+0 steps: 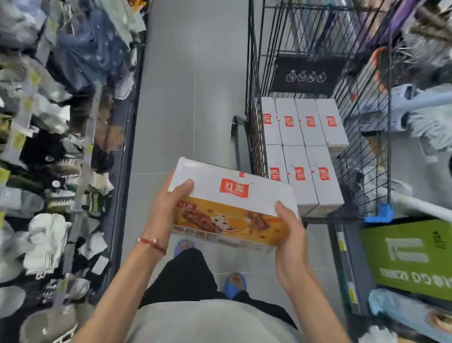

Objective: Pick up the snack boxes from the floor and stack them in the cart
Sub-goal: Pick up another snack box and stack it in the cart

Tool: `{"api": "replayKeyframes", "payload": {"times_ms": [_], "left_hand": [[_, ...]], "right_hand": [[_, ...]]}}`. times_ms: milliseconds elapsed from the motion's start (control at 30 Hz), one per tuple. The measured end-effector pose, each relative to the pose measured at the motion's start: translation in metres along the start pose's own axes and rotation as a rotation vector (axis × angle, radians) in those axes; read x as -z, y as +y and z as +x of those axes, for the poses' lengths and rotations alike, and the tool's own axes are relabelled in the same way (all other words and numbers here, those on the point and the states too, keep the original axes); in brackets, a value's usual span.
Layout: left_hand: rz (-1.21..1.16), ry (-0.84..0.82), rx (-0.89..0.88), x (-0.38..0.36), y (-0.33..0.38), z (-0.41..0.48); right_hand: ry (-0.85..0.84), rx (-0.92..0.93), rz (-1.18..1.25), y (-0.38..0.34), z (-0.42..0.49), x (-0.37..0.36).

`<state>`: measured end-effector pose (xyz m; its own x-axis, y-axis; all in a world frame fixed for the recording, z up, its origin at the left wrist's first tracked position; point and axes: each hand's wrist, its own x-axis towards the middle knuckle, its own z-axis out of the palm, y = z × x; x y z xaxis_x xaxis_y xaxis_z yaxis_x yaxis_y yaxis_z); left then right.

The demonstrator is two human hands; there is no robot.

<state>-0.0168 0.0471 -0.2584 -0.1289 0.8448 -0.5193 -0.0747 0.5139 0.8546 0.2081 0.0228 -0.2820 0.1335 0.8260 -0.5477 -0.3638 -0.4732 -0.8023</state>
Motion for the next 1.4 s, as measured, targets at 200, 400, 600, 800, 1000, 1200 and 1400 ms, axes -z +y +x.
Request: {"api": "replayKeyframes", "payload": {"times_ms": [200,400,600,800,1000,1200,1400], "left_hand": [[0.132,-0.202,-0.050,-0.028,0.067,0.118],[0.271,-0.434,-0.110,-0.057,0.135,0.206],[0.364,-0.677,-0.192,-0.117,0.174,0.249],[0.447,-0.781,-0.183,-0.201,0.176,0.254],[0.579,-0.910,-0.175,-0.290,0.160,0.259],[0.777,-1.056,-0.127,-0.363,0.146,0.291],[0.811,-1.273,-0.102,-0.423,0.111,0.336]], "right_hand": [[0.221,0.033,0.123,-0.040,0.077,-0.035],[0.437,0.075,0.290,-0.067,0.119,-0.067],[0.560,0.172,0.400,-0.086,0.139,-0.059],[0.624,0.171,0.410,-0.093,0.140,-0.001],[0.732,0.186,0.377,-0.100,0.140,0.055],[0.848,0.163,0.403,-0.098,0.157,0.092],[1.013,0.153,0.450,-0.087,0.194,0.122]]}}
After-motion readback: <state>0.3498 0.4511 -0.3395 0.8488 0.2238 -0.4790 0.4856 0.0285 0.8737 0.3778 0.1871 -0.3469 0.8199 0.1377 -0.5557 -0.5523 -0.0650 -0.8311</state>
